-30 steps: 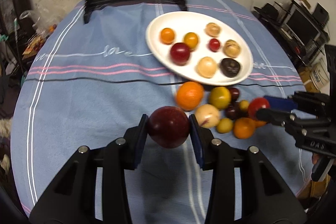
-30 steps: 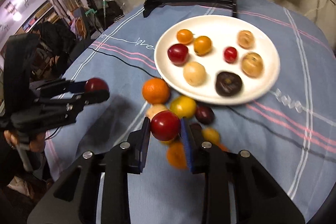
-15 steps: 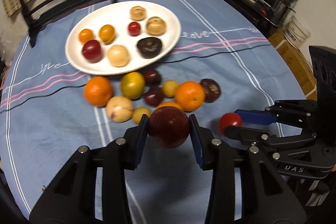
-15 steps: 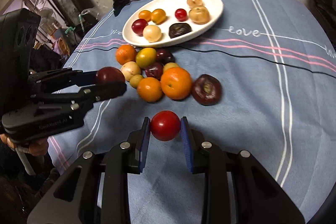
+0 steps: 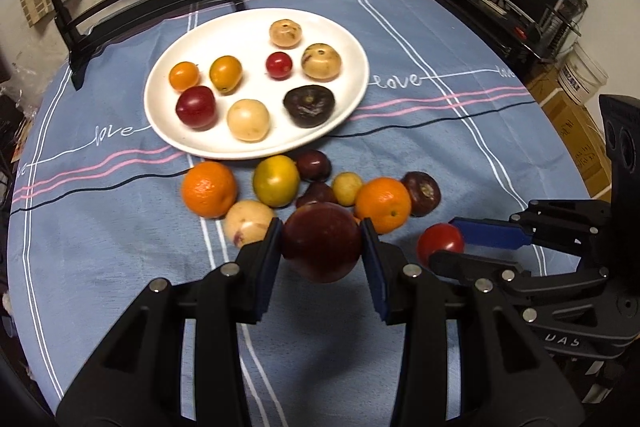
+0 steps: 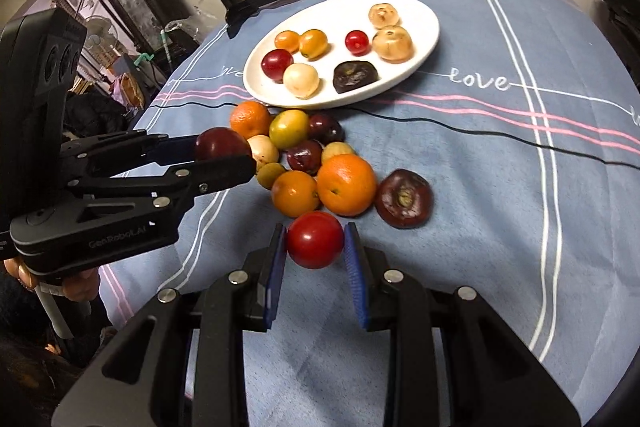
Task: Organize fruits
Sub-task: 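Carry the plum and red tomato in both tools over the plate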
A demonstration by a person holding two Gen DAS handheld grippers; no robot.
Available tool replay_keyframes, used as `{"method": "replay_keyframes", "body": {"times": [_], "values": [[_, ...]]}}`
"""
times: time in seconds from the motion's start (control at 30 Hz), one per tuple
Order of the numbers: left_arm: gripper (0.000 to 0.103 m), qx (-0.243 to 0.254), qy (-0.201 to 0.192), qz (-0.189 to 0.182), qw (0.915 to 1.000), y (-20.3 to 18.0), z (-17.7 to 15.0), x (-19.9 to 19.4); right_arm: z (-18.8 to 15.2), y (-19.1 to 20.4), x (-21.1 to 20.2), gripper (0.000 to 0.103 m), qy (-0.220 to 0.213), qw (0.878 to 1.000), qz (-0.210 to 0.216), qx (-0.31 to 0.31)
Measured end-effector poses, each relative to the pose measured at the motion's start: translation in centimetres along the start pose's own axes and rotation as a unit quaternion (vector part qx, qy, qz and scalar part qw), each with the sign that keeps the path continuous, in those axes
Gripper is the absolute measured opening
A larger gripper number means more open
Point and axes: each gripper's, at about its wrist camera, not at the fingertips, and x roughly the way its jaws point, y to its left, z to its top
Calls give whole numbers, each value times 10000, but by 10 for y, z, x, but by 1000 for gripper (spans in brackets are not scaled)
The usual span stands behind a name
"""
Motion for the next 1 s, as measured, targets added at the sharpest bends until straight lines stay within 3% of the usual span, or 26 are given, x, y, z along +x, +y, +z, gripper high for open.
{"method": "replay_keyframes", "body": {"times": [0.23, 0.6, 0.8, 1.0], "values": [[40, -164, -41, 82, 9998, 12, 11, 0, 23, 4, -1, 29, -41, 9997, 73, -218], [40, -423, -610, 344, 9966, 54, 82, -16, 119, -1, -23, 29, -814, 9948, -110, -594], [40, -439, -644, 509, 9957, 62, 122, 4, 172, -15, 8, 29, -833, 9954, -168, -446], [40, -450, -443, 606, 9962, 66, 137, 37, 193, -26, 47, 29, -624, 9973, -240, -316]]}}
